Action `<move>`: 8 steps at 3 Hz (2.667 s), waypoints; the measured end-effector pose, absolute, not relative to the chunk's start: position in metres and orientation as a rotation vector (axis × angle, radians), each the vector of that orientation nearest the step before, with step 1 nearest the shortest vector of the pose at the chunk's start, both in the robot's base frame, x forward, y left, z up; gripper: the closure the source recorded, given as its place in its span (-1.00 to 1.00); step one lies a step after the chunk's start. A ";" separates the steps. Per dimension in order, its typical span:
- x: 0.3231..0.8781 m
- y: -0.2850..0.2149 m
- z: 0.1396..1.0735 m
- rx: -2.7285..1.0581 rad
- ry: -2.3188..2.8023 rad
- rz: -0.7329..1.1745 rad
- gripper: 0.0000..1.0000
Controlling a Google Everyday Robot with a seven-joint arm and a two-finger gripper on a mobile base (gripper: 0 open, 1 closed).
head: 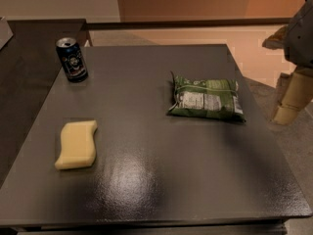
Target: Pick green jalapeno chip bag
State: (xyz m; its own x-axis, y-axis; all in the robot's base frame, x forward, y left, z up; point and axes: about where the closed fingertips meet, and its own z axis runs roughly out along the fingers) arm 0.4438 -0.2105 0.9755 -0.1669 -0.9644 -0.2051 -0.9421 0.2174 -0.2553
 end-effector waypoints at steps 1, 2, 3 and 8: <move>0.462 -0.200 0.970 -1.842 2.114 -0.081 -1.00; 0.486 -0.185 0.958 -1.903 2.054 -0.051 -1.00; 0.510 -0.169 0.946 -1.945 2.013 -0.010 -1.00; 0.557 -0.135 0.866 -2.070 2.051 0.143 -1.00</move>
Offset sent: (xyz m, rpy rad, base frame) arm 0.0704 0.0417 -0.0331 0.0289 0.0178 0.2001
